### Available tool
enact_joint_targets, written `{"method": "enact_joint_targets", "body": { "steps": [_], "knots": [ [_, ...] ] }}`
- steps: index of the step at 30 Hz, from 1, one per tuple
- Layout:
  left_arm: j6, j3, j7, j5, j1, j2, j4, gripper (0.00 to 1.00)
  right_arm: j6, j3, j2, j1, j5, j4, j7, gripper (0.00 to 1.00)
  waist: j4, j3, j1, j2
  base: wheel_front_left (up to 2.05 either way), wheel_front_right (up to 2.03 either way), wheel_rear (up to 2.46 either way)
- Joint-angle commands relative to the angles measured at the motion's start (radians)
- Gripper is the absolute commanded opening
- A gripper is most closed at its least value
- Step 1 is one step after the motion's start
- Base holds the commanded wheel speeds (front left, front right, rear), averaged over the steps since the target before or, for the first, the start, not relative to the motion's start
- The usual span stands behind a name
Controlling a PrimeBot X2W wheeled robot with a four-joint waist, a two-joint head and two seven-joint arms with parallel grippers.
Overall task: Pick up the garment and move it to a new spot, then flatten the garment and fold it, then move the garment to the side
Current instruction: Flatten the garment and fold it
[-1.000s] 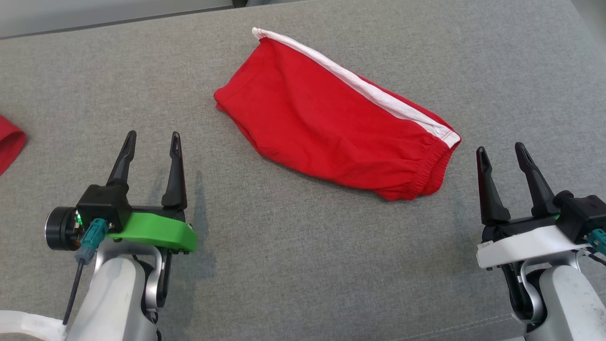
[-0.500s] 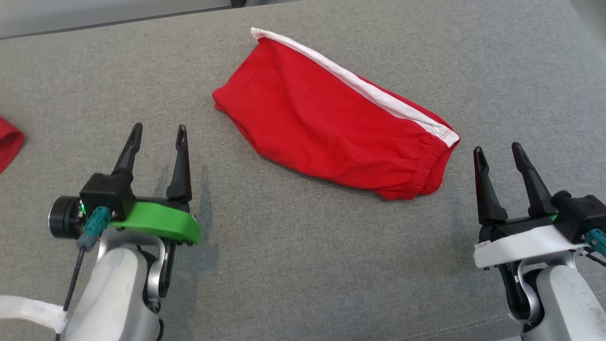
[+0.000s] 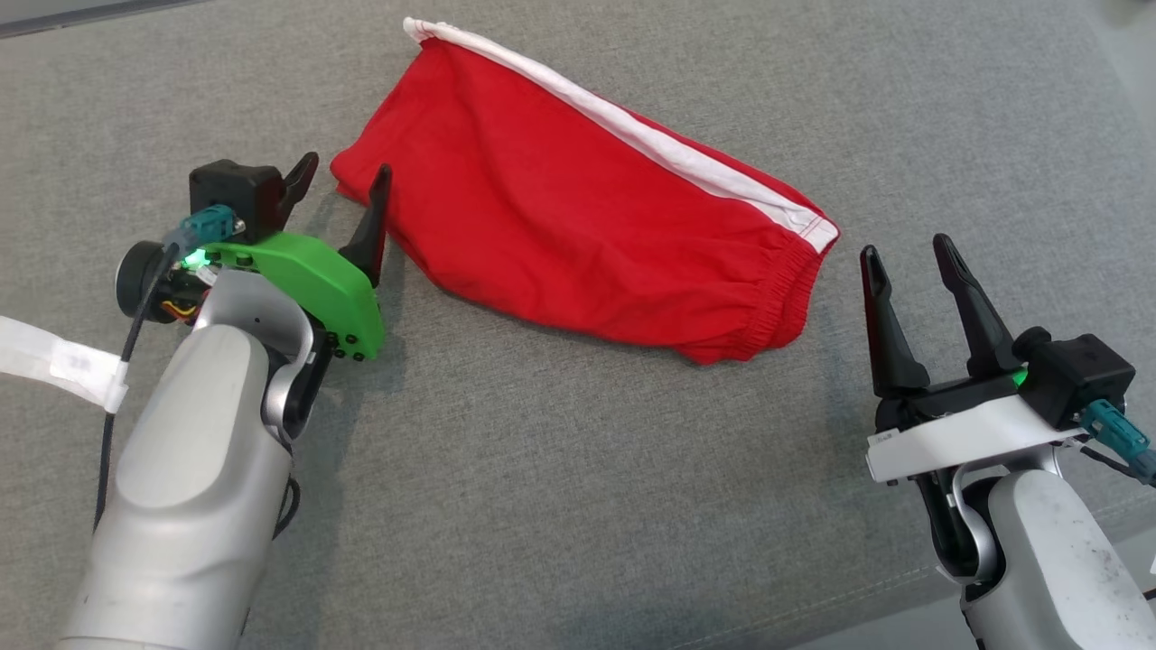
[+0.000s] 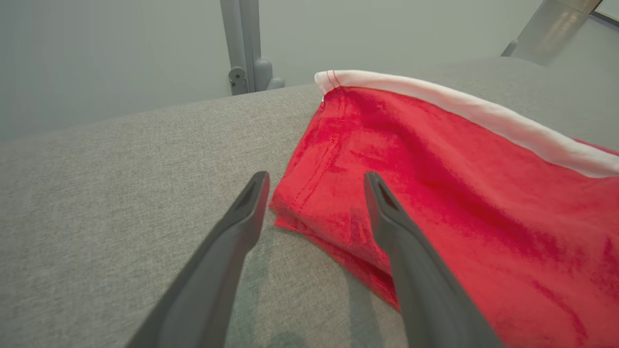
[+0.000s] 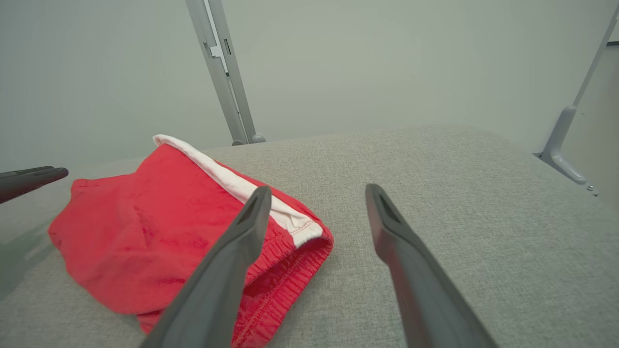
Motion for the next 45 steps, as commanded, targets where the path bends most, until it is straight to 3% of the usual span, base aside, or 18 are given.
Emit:
{"method": "enact_joint_targets", "body": {
  "steps": [1,10,11,12,13,18,25,34,45],
  "knots": [
    [-0.006,0.004,0.003,-0.012,-0.02,0.007,0.017,1.0,0.0,0.002,0.003,-0.009,0.005,0.002,-0.005,1.0,-0.025,0.022,0.0,0.0,0.0,0.0,0.0],
    [-0.026,-0.005,0.055,-0.081,-0.13,-0.002,0.287,1.0,0.0,0.017,0.011,-0.019,0.025,-0.004,-0.005,1.0,-0.052,0.038,0.0,0.0,0.0,0.0,0.0],
    [-0.029,-0.011,0.058,-0.089,-0.133,-0.005,0.304,0.84,0.0,0.018,0.009,-0.02,0.026,-0.003,-0.005,1.0,-0.053,0.038,0.0,0.0,0.0,0.0,0.0],
    [-0.032,-0.018,0.052,-0.094,-0.14,-0.006,0.317,0.47,0.0,0.02,0.008,-0.022,0.028,-0.002,-0.005,1.0,-0.053,0.038,0.0,0.0,0.0,0.0,0.0],
    [-0.033,-0.024,0.051,-0.11,-0.142,-0.009,0.328,0.0,0.0,0.022,0.008,-0.023,0.03,-0.002,-0.005,1.0,-0.054,0.038,0.0,0.0,0.0,0.0,0.0],
    [-0.034,-0.094,0.052,-0.162,-0.146,-0.001,0.343,0.0,0.0,0.023,0.002,-0.026,0.028,0.002,-0.005,1.0,-0.051,0.034,0.0,0.0,0.0,0.0,0.0],
    [-0.022,-0.128,-0.063,-0.158,-0.134,0.037,0.355,0.0,0.0,-0.003,-0.011,0.003,0.018,0.006,-0.005,1.0,-0.008,0.008,0.0,0.0,0.0,0.0,0.0],
    [0.07,-0.126,-0.195,-0.146,0.01,0.013,0.297,0.0,0.0,-0.022,-0.05,0.028,0.011,0.01,-0.005,1.0,0.1,-0.031,0.0,0.0,0.0,0.0,0.0],
    [0.192,-0.107,-0.238,-0.196,0.327,-0.015,-0.003,0.0,0.0,-0.051,-0.076,0.069,0.011,0.007,0.022,1.0,0.224,-0.094,0.0,0.0,0.0,0.0,0.0]
  ]
}}
